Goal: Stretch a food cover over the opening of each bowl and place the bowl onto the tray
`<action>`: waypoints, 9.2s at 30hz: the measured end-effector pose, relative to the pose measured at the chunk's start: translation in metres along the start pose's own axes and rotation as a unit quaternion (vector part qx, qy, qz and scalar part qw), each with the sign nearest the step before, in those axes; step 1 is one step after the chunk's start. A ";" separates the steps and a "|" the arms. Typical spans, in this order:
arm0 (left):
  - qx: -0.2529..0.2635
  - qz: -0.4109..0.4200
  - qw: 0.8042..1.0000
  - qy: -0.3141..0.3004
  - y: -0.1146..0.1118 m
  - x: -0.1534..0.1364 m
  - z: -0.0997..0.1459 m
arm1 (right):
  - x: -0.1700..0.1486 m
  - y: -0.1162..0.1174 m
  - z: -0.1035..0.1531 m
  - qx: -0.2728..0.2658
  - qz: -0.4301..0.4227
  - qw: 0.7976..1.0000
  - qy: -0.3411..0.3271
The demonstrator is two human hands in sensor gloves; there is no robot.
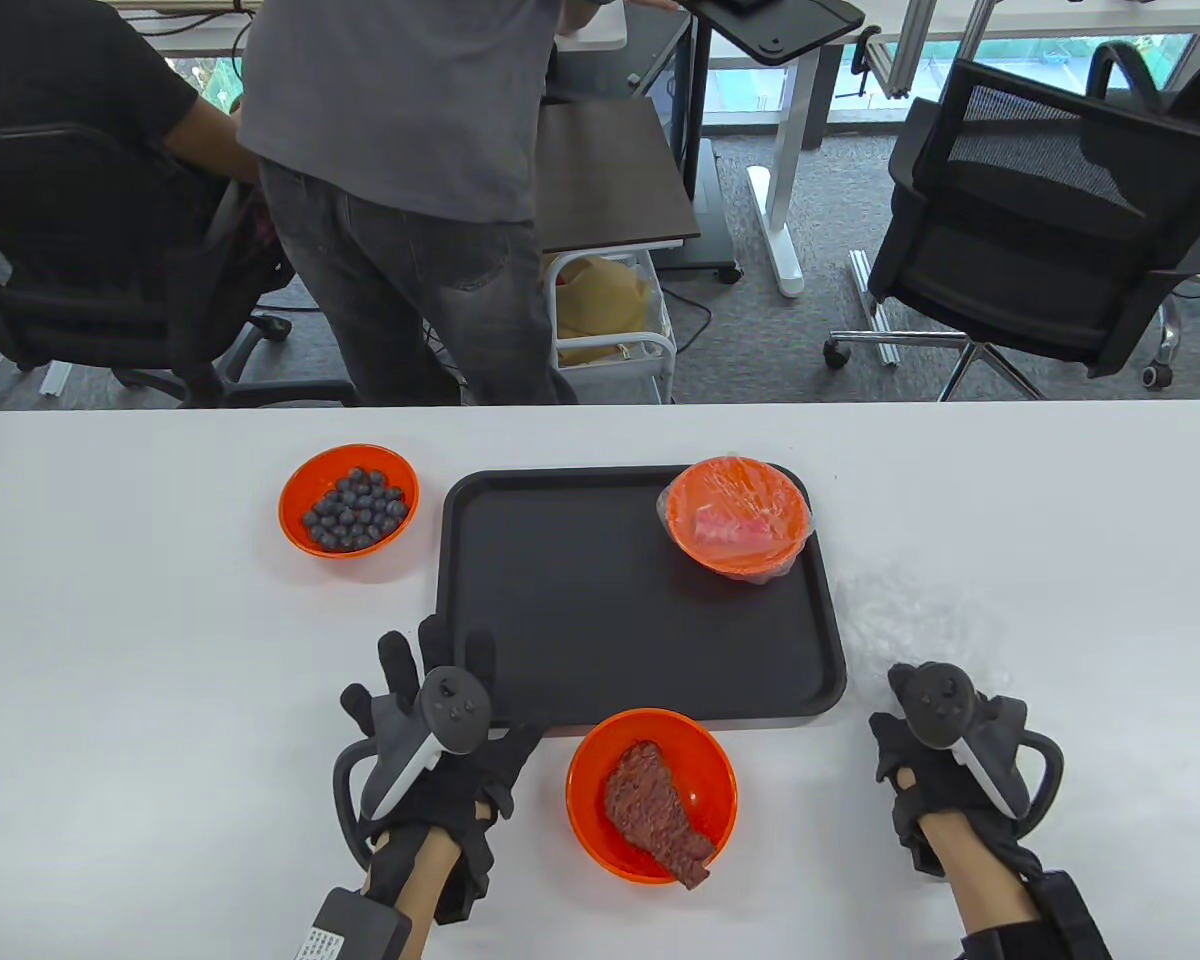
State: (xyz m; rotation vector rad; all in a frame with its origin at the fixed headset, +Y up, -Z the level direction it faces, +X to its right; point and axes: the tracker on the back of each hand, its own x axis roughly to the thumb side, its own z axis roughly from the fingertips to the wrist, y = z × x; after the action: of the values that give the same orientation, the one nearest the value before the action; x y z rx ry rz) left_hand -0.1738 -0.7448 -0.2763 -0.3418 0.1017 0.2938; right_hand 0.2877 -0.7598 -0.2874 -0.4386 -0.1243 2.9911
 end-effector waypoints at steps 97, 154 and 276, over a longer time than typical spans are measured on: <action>-0.071 0.453 0.830 -0.318 0.018 0.049 0.038 | 0.154 -0.037 0.082 0.211 -0.540 0.758 -0.298; -0.025 0.626 0.747 -0.223 0.012 0.019 0.040 | 0.121 -0.023 0.072 0.179 -0.663 0.693 -0.220; 0.084 0.193 0.977 0.013 -0.075 0.030 0.070 | 0.091 0.008 0.114 0.036 -0.337 0.939 -0.056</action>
State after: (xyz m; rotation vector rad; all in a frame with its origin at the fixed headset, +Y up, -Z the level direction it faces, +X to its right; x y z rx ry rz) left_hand -0.1190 -0.7798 -0.1914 -0.1548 0.2180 0.6623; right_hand 0.1668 -0.7635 -0.2048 -0.1650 -0.1408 2.3298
